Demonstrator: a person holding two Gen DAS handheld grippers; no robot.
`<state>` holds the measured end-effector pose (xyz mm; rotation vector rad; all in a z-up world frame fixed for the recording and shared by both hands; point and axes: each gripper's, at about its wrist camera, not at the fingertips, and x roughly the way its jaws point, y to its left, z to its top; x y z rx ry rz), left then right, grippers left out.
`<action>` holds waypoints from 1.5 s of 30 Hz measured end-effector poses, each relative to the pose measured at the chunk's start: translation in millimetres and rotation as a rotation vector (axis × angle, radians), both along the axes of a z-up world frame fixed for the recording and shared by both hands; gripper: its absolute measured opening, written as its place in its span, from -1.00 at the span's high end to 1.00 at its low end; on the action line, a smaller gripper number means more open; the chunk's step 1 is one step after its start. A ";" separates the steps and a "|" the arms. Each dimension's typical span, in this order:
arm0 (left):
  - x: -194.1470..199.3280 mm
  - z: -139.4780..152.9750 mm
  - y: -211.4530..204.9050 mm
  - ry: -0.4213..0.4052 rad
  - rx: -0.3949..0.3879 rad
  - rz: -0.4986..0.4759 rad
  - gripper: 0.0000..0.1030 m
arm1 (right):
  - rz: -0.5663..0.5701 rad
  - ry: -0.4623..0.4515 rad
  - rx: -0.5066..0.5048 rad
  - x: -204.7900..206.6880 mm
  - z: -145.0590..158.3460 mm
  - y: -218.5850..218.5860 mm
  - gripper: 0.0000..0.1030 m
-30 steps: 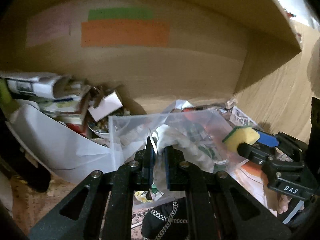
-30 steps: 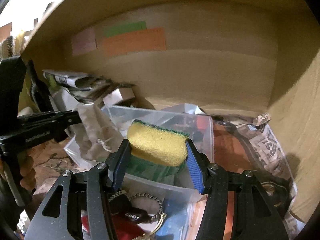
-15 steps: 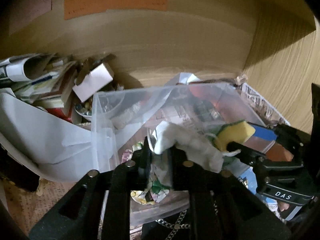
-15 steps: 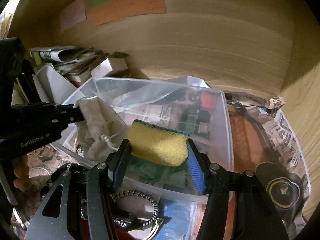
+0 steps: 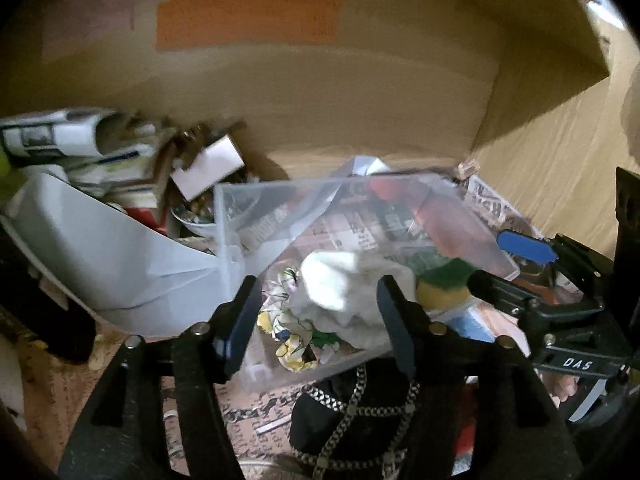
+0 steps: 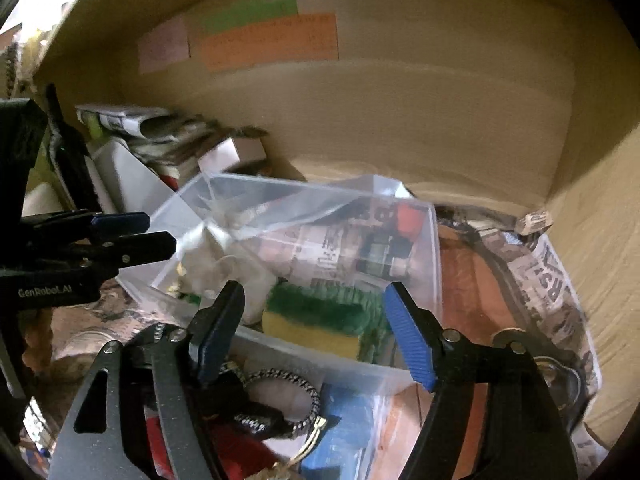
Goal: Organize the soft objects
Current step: 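Lower the white cloth into the box with the left tool while the right tool drops the sponge in, then grasp the black chain cap with the left tool while the right tool grasps the gold keychain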
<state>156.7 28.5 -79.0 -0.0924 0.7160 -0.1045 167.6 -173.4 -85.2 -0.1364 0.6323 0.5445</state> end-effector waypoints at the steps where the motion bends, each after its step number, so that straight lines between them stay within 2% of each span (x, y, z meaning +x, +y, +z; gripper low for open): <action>1: -5.1 3.8 1.5 -0.012 0.000 0.002 -0.28 | 0.001 -0.009 0.004 -3.9 2.7 -0.9 -0.36; 5: -25.2 14.0 7.4 -0.047 0.009 0.009 -0.43 | 0.008 -0.045 0.016 -24.7 11.4 -5.8 -0.56; 9: -41.3 7.8 9.4 -0.038 0.025 0.009 -0.59 | 0.031 -0.037 0.012 -45.3 6.5 -5.3 -0.56; 12: -48.4 -9.0 6.4 0.003 0.051 -0.004 -0.60 | 0.052 0.003 -0.015 -55.7 -8.7 -1.3 -0.56; 19: -43.6 -62.1 4.7 0.157 0.093 -0.004 -0.60 | 0.070 0.142 -0.175 -57.3 -64.7 6.2 -0.56; 23: -37.0 -84.8 9.5 0.223 0.107 0.013 -0.60 | 0.064 0.179 -0.212 -53.6 -76.6 -0.7 -0.56; 26: -37.8 -88.1 16.4 0.235 0.080 0.028 -0.60 | 0.039 0.180 -0.223 -47.9 -75.9 -9.7 -0.57; 34: -54.9 -88.6 37.3 0.238 0.098 0.082 -0.60 | -0.028 0.166 -0.235 -40.7 -72.4 -31.6 -0.57; 37: -59.2 -89.1 43.6 0.237 0.077 0.076 -0.60 | -0.043 0.167 -0.212 -39.1 -69.5 -36.0 -0.57; 42: -52.2 -87.5 36.0 0.246 0.054 0.030 -0.47 | -0.007 0.164 -0.161 -43.4 -65.1 -26.8 -0.52; 44: -46.9 -84.9 25.7 0.250 0.047 0.016 -0.44 | 0.007 0.170 -0.157 -43.3 -66.8 -20.5 -0.44; 45: -44.8 -85.2 23.1 0.249 0.046 0.009 -0.42 | 0.011 0.178 -0.159 -42.7 -68.9 -17.9 -0.26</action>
